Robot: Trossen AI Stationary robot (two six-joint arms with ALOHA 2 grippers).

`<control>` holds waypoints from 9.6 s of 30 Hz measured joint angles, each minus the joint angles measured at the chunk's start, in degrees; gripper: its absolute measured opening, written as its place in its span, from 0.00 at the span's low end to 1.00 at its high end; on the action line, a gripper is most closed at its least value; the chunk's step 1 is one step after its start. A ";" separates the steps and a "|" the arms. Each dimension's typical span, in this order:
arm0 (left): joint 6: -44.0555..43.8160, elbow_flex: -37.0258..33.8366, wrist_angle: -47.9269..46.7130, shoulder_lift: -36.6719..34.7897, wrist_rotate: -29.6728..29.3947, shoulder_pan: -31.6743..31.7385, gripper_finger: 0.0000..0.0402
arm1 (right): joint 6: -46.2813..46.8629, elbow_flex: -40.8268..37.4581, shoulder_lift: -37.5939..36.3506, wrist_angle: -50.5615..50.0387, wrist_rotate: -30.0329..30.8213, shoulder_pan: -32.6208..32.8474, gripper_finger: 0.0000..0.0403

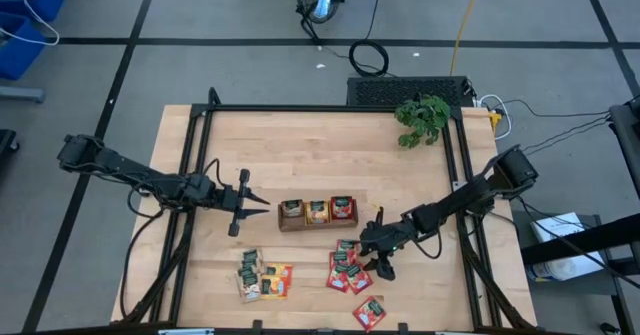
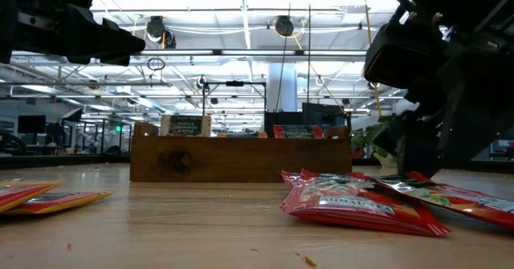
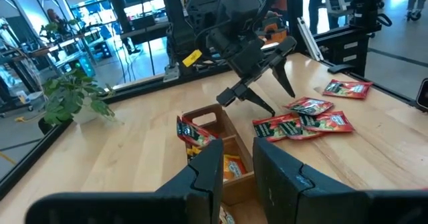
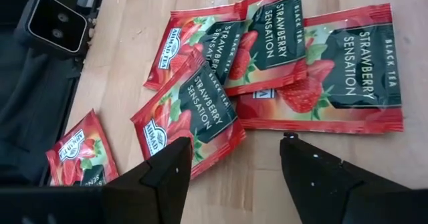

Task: Pick & Place Tea
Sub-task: Put the red tea bag into the right section of the wooden organizer, then put the yellow tea bag into the middle section of the wooden organizer

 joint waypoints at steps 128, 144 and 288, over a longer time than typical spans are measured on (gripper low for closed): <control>-1.37 0.00 2.38 0.02 -4.50 0.00 0.22 | -27.64 -4.62 -21.22 -0.69 21.85 -14.62 0.00; -1.75 0.00 2.34 0.02 -4.52 -0.02 0.22 | -26.77 -5.03 -13.47 5.36 20.27 -15.16 0.00; -61.01 54.71 -56.13 62.20 -18.18 -38.86 0.22 | -24.62 45.79 36.57 3.23 -2.18 -7.15 0.42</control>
